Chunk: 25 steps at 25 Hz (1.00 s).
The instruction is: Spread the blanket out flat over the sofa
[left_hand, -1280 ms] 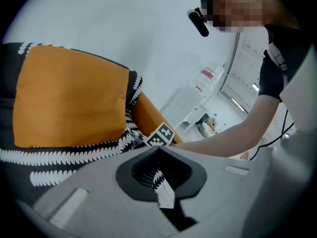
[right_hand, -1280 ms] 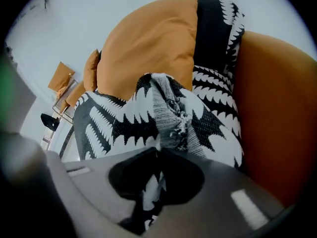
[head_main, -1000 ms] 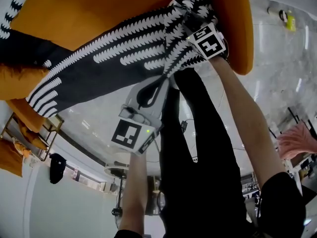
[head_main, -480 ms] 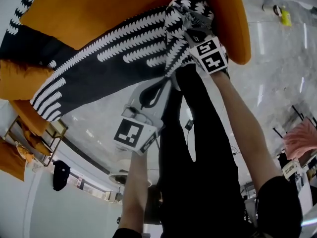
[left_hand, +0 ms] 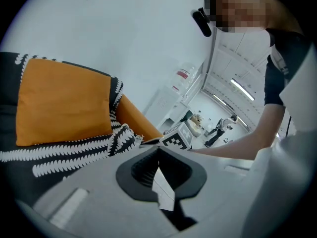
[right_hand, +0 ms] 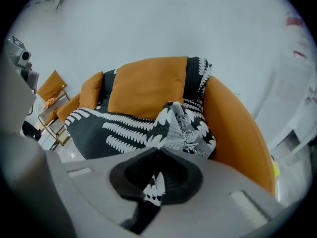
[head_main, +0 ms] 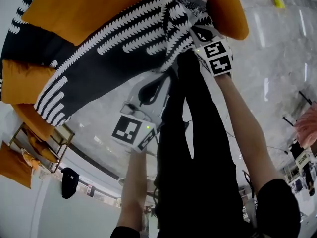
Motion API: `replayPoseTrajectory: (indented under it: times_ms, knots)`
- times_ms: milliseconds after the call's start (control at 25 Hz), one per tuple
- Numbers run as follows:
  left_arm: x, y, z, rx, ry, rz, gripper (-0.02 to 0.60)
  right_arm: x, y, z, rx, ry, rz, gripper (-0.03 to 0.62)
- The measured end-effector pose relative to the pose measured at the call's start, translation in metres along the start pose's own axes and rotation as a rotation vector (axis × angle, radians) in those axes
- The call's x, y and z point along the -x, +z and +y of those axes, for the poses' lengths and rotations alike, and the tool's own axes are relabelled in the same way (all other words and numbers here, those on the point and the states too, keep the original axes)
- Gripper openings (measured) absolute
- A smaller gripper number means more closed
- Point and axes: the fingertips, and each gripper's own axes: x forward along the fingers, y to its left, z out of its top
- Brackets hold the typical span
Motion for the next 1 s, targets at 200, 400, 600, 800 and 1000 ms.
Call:
replayPoseTrajectory:
  times_ms: [200, 400, 600, 800, 1000]
  knots:
    - [0.029, -0.022, 0.01, -0.005, -0.022, 0.019, 0.011, 0.018, -0.002, 0.029, -0.019, -0.04, -0.023, 0.017]
    - [0.029, -0.047, -0.02, -0.014, -0.069, 0.014, 0.011, 0.066, -0.04, 0.033, -0.038, -0.078, -0.037, 0.017]
    - [-0.002, -0.061, -0.075, -0.077, -0.123, 0.033, 0.011, 0.107, -0.092, 0.0, -0.103, -0.141, -0.078, 0.017]
    - [-0.019, -0.076, -0.092, -0.032, -0.166, 0.075, 0.011, 0.123, -0.127, -0.012, -0.165, -0.168, -0.02, 0.017]
    - [-0.025, -0.07, -0.081, -0.044, -0.165, 0.071, 0.011, 0.116, -0.139, -0.008, -0.16, -0.156, 0.022, 0.017]
